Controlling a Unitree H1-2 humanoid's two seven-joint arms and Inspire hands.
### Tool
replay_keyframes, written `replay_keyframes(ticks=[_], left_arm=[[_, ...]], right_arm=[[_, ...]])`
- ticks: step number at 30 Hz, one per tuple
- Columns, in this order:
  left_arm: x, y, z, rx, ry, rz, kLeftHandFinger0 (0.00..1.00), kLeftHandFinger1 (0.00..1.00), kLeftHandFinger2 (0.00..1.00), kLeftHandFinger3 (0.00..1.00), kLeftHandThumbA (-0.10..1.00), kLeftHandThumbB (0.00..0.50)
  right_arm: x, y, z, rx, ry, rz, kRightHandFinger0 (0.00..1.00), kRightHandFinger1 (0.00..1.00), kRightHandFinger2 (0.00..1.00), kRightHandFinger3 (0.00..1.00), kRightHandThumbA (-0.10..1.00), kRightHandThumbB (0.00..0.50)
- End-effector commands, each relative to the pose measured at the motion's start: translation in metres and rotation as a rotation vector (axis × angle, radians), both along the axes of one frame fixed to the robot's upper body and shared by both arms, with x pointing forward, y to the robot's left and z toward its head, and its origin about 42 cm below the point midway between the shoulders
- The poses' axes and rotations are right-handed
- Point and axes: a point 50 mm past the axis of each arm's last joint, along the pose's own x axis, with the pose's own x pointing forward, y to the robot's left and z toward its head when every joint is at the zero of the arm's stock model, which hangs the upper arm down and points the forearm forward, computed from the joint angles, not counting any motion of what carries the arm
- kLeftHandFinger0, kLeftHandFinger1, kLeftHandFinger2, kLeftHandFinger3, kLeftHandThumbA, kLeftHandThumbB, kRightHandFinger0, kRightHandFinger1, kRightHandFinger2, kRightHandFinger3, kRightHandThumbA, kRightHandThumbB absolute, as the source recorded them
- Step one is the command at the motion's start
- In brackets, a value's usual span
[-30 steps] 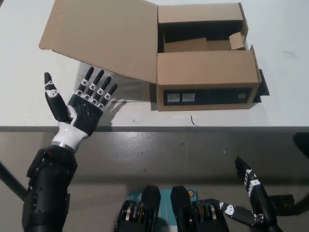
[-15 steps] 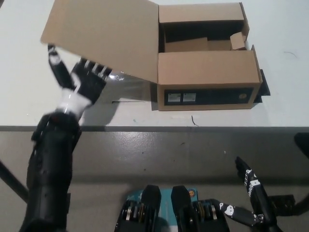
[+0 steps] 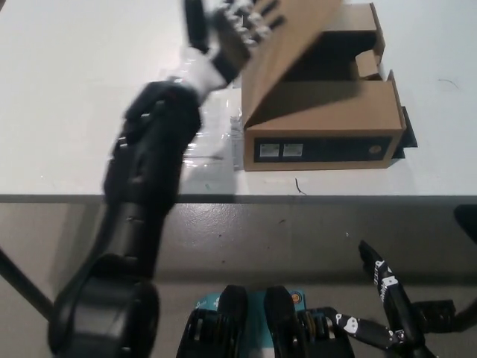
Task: A small storge box is placed at the center of the table and the robot uses its left hand to push the lid and close it
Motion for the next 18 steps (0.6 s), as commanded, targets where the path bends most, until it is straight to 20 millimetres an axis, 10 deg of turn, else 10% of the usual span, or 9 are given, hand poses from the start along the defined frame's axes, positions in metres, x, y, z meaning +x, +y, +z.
replay_keyframes(ticks=[1, 7, 18], left_arm=[[0.000, -0.036, 0.028, 0.067, -0.094, -0.029, 1.00, 1.00, 1.00, 1.00, 1.00, 0.369], [-0.014, -0.067, -0.004, 0.099, -0.060, -0.080, 1.00, 1.00, 1.00, 1.00, 1.00, 0.376], [-0.025, -0.058, -0.056, 0.136, 0.026, -0.080, 1.00, 1.00, 1.00, 1.00, 1.00, 0.368]], right_arm=[[0.004, 0.003, 0.015, 0.016, -0.090, 0.025, 1.00, 1.00, 1.00, 1.00, 1.00, 0.279], [0.002, 0.003, 0.018, 0.027, -0.100, 0.029, 1.00, 1.00, 1.00, 1.00, 1.00, 0.293], [0.000, -0.002, 0.021, 0.054, -0.104, 0.033, 1.00, 1.00, 1.00, 1.00, 1.00, 0.263]])
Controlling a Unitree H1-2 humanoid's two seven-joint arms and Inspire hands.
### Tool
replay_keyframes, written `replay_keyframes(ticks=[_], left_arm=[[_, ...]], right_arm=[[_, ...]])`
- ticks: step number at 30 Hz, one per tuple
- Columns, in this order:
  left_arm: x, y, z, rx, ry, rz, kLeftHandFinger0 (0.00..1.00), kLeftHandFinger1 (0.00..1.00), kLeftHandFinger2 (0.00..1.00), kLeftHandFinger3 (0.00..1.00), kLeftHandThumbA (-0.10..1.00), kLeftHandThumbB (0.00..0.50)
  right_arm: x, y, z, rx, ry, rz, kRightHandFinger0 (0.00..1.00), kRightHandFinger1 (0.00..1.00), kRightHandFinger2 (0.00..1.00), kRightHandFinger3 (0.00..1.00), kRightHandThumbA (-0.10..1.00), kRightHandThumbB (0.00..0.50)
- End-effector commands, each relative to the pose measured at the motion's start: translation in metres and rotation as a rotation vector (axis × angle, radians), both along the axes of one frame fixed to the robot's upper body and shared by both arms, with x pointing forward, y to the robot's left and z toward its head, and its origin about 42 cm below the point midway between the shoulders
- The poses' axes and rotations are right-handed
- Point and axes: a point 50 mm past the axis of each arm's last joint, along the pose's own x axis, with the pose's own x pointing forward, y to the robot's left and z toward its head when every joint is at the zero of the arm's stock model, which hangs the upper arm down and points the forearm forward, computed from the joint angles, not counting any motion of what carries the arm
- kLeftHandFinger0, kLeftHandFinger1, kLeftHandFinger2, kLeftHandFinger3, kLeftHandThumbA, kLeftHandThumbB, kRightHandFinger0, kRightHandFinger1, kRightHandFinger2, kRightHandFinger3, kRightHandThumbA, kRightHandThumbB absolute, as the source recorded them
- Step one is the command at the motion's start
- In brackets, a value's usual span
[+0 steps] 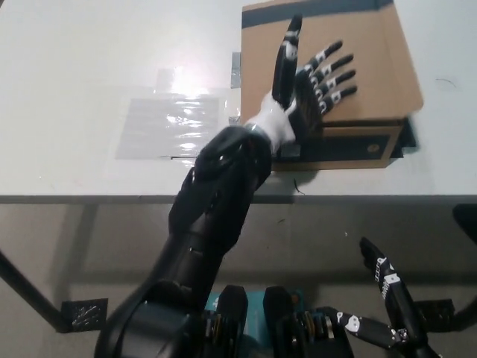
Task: A small storge box is placed at the center of the table and the robot uses its left hand to push the lid and close it
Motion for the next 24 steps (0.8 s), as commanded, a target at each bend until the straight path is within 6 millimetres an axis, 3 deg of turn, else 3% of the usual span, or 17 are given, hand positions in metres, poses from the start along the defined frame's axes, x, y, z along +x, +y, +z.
replay_keyframes(ticks=[1, 9, 12, 15, 17, 18, 20, 21, 24], left_arm=[[0.001, 0.004, 0.006, 0.009, -0.049, 0.008, 1.00, 1.00, 1.00, 1.00, 1.00, 0.356], [-0.002, 0.016, -0.014, 0.045, -0.028, 0.019, 1.00, 1.00, 1.00, 1.00, 1.00, 0.363], [-0.005, 0.018, -0.007, 0.021, -0.048, -0.001, 1.00, 1.00, 1.00, 1.00, 1.00, 0.371], [-0.020, 0.019, 0.032, -0.029, -0.169, -0.061, 1.00, 1.00, 1.00, 1.00, 1.00, 0.401], [-0.038, 0.024, 0.075, -0.041, -0.341, -0.116, 1.00, 1.00, 1.00, 1.00, 1.00, 0.386], [-0.057, 0.029, 0.108, -0.039, -0.468, -0.135, 1.00, 1.00, 1.00, 1.00, 1.00, 0.377], [-0.094, 0.041, 0.155, -0.046, -0.679, -0.164, 1.00, 1.00, 1.00, 1.00, 1.00, 0.367], [-0.118, 0.051, 0.179, -0.044, -0.801, -0.169, 1.00, 1.00, 1.00, 1.00, 1.00, 0.388], [-0.164, 0.082, 0.208, -0.067, -0.995, -0.137, 1.00, 1.00, 1.00, 1.00, 1.00, 0.408]], right_arm=[[0.000, 0.000, 0.012, 0.041, -0.076, 0.018, 1.00, 1.00, 1.00, 1.00, 1.00, 0.262], [-0.003, 0.001, 0.010, 0.042, -0.067, 0.021, 1.00, 1.00, 1.00, 1.00, 1.00, 0.277], [-0.005, 0.003, 0.009, 0.046, -0.064, 0.018, 1.00, 1.00, 1.00, 1.00, 1.00, 0.268], [-0.006, 0.004, 0.009, 0.044, -0.064, 0.022, 1.00, 1.00, 1.00, 1.00, 1.00, 0.274], [-0.004, 0.003, 0.010, 0.044, -0.067, 0.018, 1.00, 1.00, 1.00, 1.00, 1.00, 0.300], [-0.004, 0.002, 0.009, 0.046, -0.064, 0.016, 1.00, 1.00, 1.00, 1.00, 1.00, 0.306], [-0.002, 0.001, 0.010, 0.046, -0.059, 0.016, 1.00, 1.00, 1.00, 1.00, 1.00, 0.318], [-0.002, 0.001, 0.010, 0.043, -0.062, 0.020, 1.00, 1.00, 1.00, 1.00, 1.00, 0.308], [-0.002, 0.000, 0.011, 0.029, -0.067, 0.024, 1.00, 1.00, 1.00, 1.00, 1.00, 0.304]])
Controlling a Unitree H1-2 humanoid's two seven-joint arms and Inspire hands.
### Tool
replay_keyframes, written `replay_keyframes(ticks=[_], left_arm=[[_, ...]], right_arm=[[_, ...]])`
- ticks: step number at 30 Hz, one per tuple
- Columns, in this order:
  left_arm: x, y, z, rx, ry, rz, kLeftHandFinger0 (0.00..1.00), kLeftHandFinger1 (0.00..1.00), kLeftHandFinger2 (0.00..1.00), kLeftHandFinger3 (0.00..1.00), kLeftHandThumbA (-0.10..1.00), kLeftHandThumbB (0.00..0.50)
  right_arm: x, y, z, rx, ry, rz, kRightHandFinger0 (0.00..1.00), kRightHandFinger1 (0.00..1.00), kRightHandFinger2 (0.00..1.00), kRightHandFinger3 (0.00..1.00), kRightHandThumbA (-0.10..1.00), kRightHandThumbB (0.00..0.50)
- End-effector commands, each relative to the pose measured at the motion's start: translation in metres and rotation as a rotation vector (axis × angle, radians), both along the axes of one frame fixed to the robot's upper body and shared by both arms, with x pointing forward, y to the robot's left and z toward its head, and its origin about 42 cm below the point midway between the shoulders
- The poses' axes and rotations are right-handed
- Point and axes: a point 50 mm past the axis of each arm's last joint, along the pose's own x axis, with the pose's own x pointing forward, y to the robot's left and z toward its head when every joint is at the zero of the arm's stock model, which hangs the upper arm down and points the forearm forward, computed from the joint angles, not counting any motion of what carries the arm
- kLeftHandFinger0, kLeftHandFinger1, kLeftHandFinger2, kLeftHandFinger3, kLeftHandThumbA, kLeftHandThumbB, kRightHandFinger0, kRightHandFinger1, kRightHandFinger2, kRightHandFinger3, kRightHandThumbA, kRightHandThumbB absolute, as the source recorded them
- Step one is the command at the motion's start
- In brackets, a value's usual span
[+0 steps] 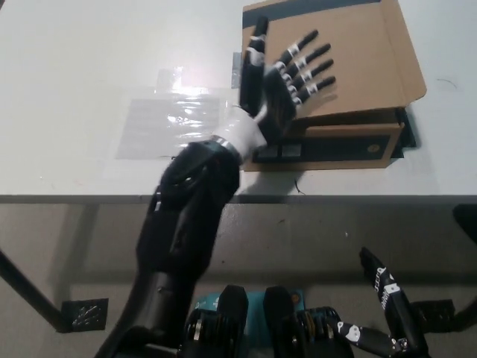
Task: A small storge box is placed at the center of the table and the robot uses its left hand to push the lid and close it
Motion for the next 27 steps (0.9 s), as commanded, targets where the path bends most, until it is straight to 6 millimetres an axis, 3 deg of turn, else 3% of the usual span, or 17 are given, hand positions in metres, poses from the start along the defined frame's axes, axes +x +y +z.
replay_keyframes(ticks=[1, 4, 7, 11, 15, 27], left_arm=[[-0.139, 0.044, 0.174, -0.008, -0.777, -0.125, 1.00, 1.00, 1.00, 1.00, 1.00, 0.405], [-0.166, 0.073, 0.164, 0.001, -0.858, -0.037, 1.00, 1.00, 1.00, 1.00, 1.00, 0.409], [-0.187, 0.110, 0.127, 0.095, -0.908, 0.108, 1.00, 1.00, 1.00, 1.00, 1.00, 0.390], [-0.197, 0.131, 0.087, 0.211, -0.893, 0.178, 1.00, 1.00, 1.00, 1.00, 1.00, 0.384], [-0.200, 0.148, 0.041, 0.310, -0.791, 0.194, 1.00, 1.00, 1.00, 1.00, 1.00, 0.373], [-0.196, 0.179, -0.050, 0.477, -0.551, 0.229, 1.00, 1.00, 1.00, 1.00, 1.00, 0.317]], right_arm=[[0.007, 0.000, 0.020, 0.019, -0.103, 0.023, 1.00, 1.00, 1.00, 1.00, 1.00, 0.305], [0.003, -0.003, 0.018, 0.014, -0.099, 0.029, 1.00, 1.00, 1.00, 1.00, 1.00, 0.294], [0.000, -0.005, 0.016, 0.019, -0.091, 0.015, 1.00, 1.00, 1.00, 1.00, 1.00, 0.282], [0.000, -0.002, 0.014, 0.030, -0.084, 0.017, 1.00, 1.00, 1.00, 1.00, 1.00, 0.280], [0.000, 0.000, 0.011, 0.032, -0.072, 0.020, 1.00, 1.00, 1.00, 1.00, 1.00, 0.289], [0.004, -0.005, 0.014, 0.066, -0.084, -0.034, 1.00, 1.00, 1.00, 1.00, 1.00, 0.320]])
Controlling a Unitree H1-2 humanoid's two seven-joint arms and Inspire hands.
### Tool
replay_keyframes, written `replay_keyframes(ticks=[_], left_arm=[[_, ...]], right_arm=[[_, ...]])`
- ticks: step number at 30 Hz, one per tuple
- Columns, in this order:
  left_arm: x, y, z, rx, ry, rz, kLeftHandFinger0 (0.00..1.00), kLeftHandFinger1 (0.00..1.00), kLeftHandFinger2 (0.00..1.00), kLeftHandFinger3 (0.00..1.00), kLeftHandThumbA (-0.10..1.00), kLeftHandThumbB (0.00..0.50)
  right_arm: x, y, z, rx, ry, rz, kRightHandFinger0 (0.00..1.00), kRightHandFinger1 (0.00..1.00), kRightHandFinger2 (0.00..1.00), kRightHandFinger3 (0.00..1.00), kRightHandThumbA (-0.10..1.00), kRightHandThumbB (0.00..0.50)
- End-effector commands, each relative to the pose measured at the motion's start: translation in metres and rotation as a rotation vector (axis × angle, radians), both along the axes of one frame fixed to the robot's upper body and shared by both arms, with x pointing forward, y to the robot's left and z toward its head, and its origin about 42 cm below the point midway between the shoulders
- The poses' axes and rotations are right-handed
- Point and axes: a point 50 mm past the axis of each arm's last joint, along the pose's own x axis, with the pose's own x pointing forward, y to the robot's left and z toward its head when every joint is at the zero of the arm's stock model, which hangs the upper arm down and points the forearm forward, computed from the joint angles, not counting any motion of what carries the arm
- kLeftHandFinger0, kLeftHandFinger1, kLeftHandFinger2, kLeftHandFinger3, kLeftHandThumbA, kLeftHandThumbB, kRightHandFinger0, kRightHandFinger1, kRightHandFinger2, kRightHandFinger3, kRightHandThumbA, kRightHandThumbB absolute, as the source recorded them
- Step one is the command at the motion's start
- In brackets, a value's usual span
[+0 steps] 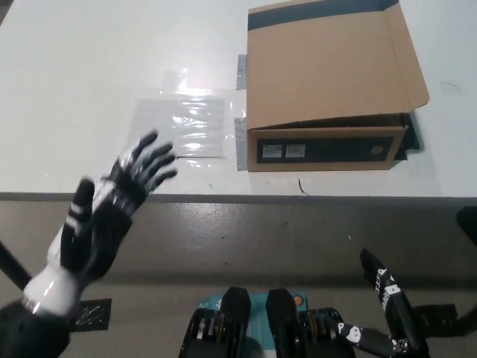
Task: A small storge box is placed at the center of the table and the robot uses its left hand to push the lid and close it
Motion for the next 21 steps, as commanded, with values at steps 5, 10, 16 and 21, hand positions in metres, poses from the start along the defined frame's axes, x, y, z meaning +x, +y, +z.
replay_keyframes(ticks=[5, 10, 16, 21], left_arm=[[-0.005, 0.012, -0.028, 0.188, -0.121, 0.059, 1.00, 1.00, 1.00, 1.00, 1.00, 0.356], [-0.002, 0.021, -0.074, 0.173, -0.003, 0.092, 1.00, 1.00, 1.00, 1.00, 1.00, 0.282], [0.005, 0.030, -0.109, 0.188, 0.095, 0.108, 1.00, 1.00, 1.00, 1.00, 1.00, 0.268], [0.013, 0.036, -0.131, 0.193, 0.169, 0.114, 1.00, 1.00, 1.00, 1.00, 1.00, 0.244]], right_arm=[[0.006, -0.007, 0.018, 0.034, -0.107, -0.067, 1.00, 1.00, 1.00, 1.00, 1.00, 0.353], [0.005, -0.009, 0.022, 0.017, -0.127, -0.108, 1.00, 1.00, 1.00, 1.00, 1.00, 0.311], [0.006, -0.012, 0.025, 0.006, -0.140, -0.115, 1.00, 1.00, 1.00, 1.00, 1.00, 0.319], [0.007, -0.011, 0.025, 0.003, -0.142, -0.114, 1.00, 1.00, 1.00, 1.00, 1.00, 0.299]])
